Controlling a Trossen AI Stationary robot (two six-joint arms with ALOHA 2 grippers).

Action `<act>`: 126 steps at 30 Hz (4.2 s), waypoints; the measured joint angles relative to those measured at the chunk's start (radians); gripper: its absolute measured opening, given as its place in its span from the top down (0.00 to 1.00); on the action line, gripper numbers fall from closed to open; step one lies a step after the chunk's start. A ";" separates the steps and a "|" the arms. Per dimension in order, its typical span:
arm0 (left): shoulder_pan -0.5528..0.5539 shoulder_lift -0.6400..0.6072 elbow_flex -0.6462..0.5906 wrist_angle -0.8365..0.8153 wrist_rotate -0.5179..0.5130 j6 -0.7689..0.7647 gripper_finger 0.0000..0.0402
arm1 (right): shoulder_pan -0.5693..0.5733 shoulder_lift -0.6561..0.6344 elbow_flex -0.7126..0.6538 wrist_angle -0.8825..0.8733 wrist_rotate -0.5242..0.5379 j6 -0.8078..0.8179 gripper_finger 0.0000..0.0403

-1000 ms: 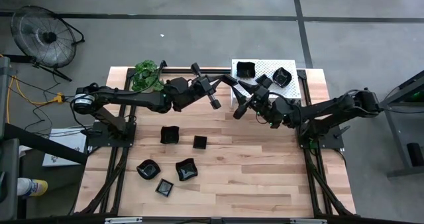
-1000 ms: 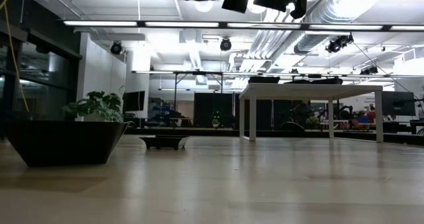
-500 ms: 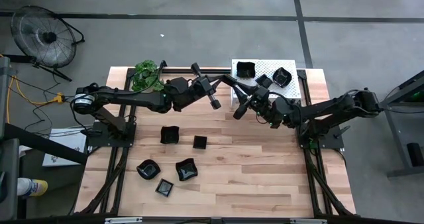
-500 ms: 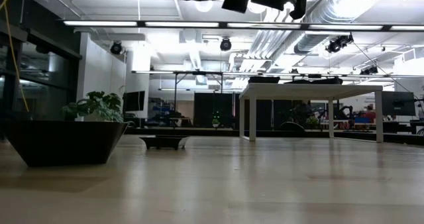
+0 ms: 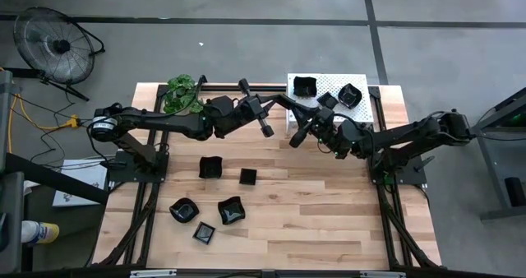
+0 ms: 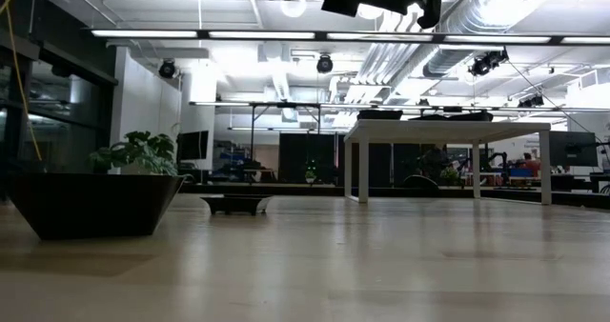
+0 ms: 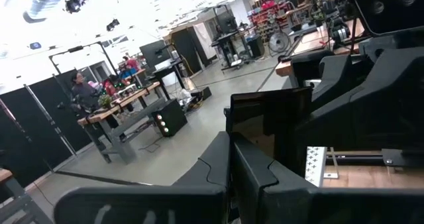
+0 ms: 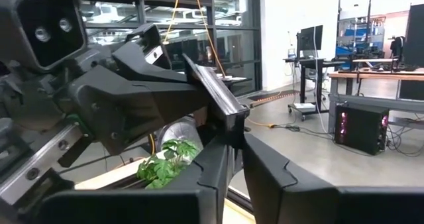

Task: Pick & Place Mini shaped plates
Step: Stack the square plate on top of the square plate on the shelf

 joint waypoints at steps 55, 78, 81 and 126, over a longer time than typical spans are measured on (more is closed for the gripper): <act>0.000 -0.221 0.000 -0.260 0.083 0.183 0.56 | -0.006 -0.268 0.000 -0.403 0.377 0.413 1.00; 0.000 -0.279 -0.001 -0.363 0.072 0.210 0.56 | -0.229 -0.452 0.000 -1.138 0.122 1.213 1.00; 0.000 -0.289 0.000 -0.388 0.072 0.211 0.56 | -0.283 -0.452 0.000 -1.197 0.020 1.306 1.00; 0.000 -0.301 0.000 -0.524 0.085 0.235 0.56 | -0.546 -0.323 -0.001 -1.298 -0.361 1.590 1.00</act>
